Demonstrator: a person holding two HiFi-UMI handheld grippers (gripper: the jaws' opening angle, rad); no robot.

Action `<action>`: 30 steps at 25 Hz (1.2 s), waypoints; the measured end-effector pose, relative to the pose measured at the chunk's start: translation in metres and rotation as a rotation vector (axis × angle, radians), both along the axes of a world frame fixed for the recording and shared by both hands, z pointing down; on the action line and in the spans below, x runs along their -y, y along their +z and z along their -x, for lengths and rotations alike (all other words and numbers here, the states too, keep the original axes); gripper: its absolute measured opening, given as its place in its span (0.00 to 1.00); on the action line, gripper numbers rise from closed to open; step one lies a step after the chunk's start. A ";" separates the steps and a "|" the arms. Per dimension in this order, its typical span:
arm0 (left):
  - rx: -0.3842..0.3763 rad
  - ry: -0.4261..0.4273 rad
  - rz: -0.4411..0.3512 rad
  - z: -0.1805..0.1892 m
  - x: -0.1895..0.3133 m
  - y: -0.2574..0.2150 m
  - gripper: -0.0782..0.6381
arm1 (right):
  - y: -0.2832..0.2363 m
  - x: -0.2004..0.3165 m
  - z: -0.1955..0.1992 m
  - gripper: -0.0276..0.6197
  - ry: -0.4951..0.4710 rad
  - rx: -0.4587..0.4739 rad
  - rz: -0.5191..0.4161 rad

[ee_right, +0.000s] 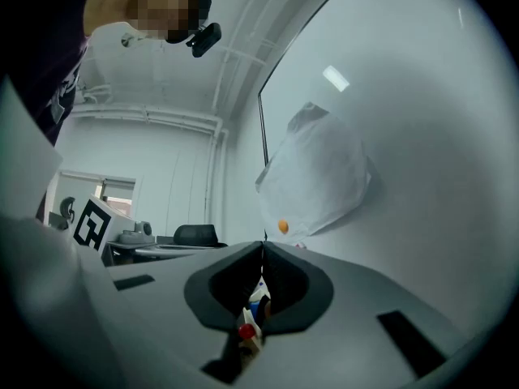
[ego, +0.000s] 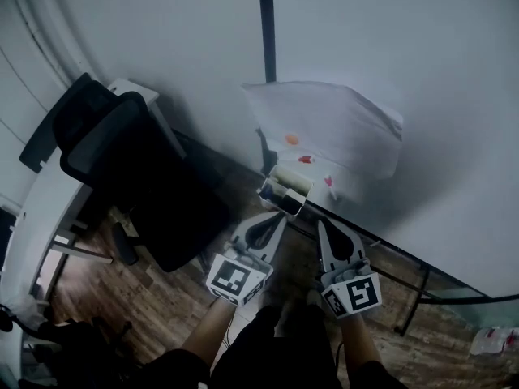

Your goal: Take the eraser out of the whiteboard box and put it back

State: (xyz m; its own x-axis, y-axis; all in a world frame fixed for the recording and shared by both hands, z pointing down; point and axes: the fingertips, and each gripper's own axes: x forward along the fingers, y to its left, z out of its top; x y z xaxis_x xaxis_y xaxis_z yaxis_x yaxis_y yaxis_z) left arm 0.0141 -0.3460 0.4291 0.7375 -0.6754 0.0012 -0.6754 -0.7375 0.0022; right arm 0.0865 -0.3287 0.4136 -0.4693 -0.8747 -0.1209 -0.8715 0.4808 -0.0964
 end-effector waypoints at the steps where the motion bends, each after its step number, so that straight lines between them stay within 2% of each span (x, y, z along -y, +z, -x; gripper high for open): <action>1: 0.005 -0.016 0.009 -0.002 0.004 0.006 0.12 | 0.006 0.005 0.000 0.05 -0.020 0.002 0.009; 6: 0.036 -0.092 0.061 -0.014 0.016 0.037 0.12 | 0.039 0.023 -0.004 0.05 -0.107 0.017 0.065; 13: 0.063 -0.168 0.088 -0.020 0.026 0.062 0.12 | 0.062 0.037 -0.007 0.05 -0.192 0.046 0.104; 18: 0.076 -0.197 0.075 -0.019 0.030 0.063 0.12 | 0.064 0.041 -0.007 0.05 -0.209 0.053 0.109; 21: 0.117 -0.217 0.071 -0.018 0.034 0.069 0.12 | 0.066 0.043 -0.011 0.05 -0.201 0.058 0.117; 22: 0.140 -0.220 0.075 -0.019 0.036 0.074 0.13 | 0.067 0.043 -0.012 0.05 -0.197 0.059 0.120; 24: 0.176 -0.224 0.087 -0.022 0.040 0.084 0.28 | 0.070 0.044 -0.014 0.05 -0.189 0.059 0.126; 25: 0.187 -0.229 0.092 -0.022 0.043 0.088 0.31 | 0.071 0.044 -0.015 0.05 -0.184 0.058 0.129; 30: 0.244 -0.257 0.105 -0.025 0.057 0.104 0.45 | 0.077 0.042 -0.020 0.05 -0.171 0.048 0.149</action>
